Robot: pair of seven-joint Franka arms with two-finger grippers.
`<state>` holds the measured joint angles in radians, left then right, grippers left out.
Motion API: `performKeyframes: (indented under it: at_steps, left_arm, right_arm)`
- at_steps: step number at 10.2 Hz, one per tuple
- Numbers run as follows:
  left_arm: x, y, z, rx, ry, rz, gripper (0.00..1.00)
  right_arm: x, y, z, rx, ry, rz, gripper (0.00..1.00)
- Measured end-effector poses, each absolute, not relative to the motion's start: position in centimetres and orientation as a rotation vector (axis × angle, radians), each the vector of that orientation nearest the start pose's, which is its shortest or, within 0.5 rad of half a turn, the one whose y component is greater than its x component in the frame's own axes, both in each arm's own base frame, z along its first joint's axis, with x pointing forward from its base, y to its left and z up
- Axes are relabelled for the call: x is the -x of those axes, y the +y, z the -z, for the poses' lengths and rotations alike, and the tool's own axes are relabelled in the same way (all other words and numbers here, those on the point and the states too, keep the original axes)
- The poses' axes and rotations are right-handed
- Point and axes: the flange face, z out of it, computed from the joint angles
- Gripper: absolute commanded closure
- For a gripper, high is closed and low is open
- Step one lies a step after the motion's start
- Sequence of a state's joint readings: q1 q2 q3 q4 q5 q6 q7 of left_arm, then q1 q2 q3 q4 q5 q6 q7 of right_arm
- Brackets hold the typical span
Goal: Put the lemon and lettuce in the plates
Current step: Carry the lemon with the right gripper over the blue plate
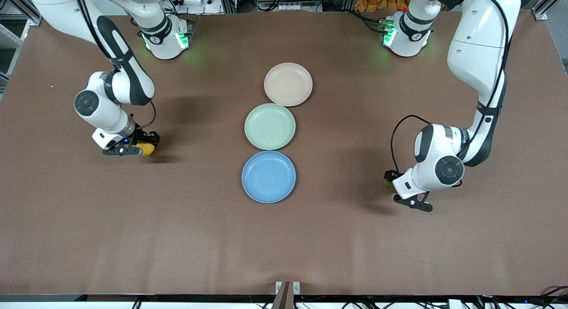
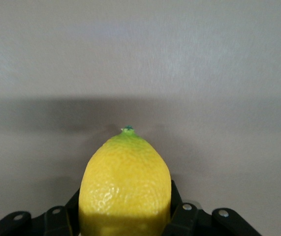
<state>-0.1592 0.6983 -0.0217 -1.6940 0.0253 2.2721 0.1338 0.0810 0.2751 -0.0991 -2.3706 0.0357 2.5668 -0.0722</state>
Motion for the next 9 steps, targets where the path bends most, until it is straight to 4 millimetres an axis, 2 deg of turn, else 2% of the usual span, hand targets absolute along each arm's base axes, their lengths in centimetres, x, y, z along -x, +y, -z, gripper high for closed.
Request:
performKeyframes:
  at_steps: [2, 3, 4, 5, 7, 9]
  left_arm:
    - [-65.2, -11.4, -17.5, 3.082, 0.542, -0.195, 0.0]
    - [-65.2, -11.3, -17.4, 3.082, 0.543, -0.197, 0.32]
    - [-65.2, -11.3, -17.3, 3.082, 0.544, -0.197, 0.86]
    - [-65.2, -11.3, -17.3, 3.082, 0.544, -0.196, 1.0]
    - [-65.4, -11.1, -17.6, 3.078, 0.542, -0.186, 1.0]
    - [-65.6, -11.0, -17.9, 3.077, 0.541, -0.174, 1.0]
  right_arm:
    - [-54.4, -0.9, -25.6, 3.124, -0.047, -0.258, 1.0]
    - [-56.5, -0.6, -28.9, 3.118, -0.056, -0.283, 1.0]
    - [-58.1, 0.2, -31.9, 3.115, -0.076, -0.282, 1.0]
    - [-59.3, 1.6, -34.1, 3.115, -0.111, -0.261, 1.0]
    - [-60.3, 6.0, -35.9, 3.115, -0.167, -0.209, 1.0]
    - [-60.9, 13.8, -35.7, 3.074, -0.14, -0.187, 1.0]
